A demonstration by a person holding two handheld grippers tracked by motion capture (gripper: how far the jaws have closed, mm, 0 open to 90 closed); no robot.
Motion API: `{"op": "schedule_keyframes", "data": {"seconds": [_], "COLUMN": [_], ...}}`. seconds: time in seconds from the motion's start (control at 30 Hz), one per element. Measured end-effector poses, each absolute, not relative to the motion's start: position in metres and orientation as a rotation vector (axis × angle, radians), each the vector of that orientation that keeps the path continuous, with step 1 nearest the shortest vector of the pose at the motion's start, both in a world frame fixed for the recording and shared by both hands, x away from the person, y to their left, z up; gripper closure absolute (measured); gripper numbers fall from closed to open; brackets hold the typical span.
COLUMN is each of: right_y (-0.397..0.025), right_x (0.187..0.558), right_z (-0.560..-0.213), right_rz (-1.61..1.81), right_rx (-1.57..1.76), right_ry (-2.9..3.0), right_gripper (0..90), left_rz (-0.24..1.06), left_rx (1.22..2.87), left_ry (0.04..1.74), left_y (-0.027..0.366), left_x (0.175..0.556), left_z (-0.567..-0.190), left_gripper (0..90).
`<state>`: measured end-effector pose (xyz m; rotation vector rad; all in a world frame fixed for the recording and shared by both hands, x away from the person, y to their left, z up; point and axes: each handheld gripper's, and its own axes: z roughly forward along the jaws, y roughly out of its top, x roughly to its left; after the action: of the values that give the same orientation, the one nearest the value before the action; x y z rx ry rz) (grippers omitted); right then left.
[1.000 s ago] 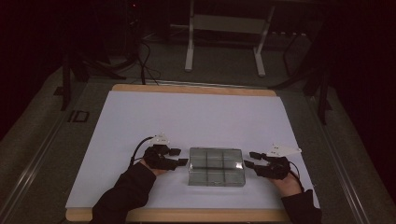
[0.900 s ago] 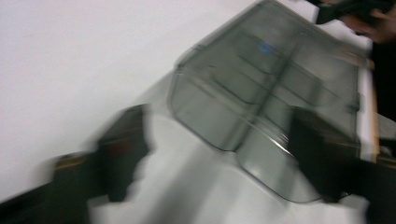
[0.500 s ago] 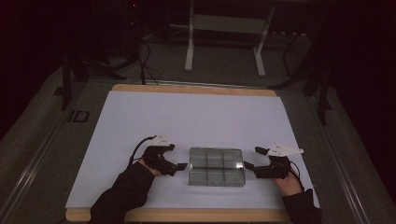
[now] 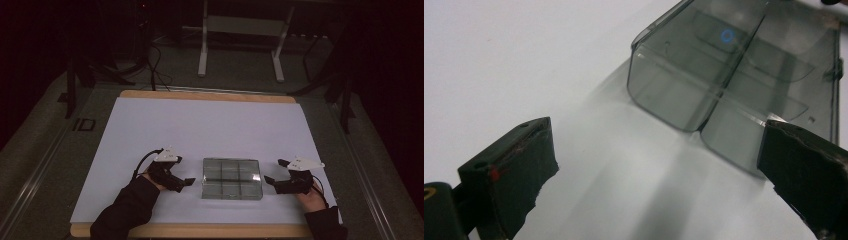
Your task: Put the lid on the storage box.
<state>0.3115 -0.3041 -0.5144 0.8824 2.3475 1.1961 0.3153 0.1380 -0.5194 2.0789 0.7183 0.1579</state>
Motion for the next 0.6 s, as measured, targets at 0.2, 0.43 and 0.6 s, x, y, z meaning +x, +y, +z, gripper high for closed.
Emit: {"op": "schedule_keyframes", "data": {"seconds": [0.2, 0.43, 0.6], "right_y": [-0.31, -0.316, -0.322], "right_x": [0.31, 0.306, 0.302], "right_z": [-0.517, -0.52, -0.523], "right_rz": [1.188, 1.183, 1.172], "right_rx": [0.898, 0.913, 0.93], "right_ry": [2.339, 2.337, 2.34], "right_gripper": [15.3, 15.3, 15.3], "left_rz": [0.162, 0.164, 0.161], "left_rx": [2.077, 2.088, 2.088], "left_ry": [0.748, 0.772, 0.801], "left_y": [0.146, 0.15, 0.155], "left_x": [0.311, 0.304, 0.299], "left_z": [-0.522, -0.527, -0.53], "left_gripper": [3.6, 3.6, 3.6]}}
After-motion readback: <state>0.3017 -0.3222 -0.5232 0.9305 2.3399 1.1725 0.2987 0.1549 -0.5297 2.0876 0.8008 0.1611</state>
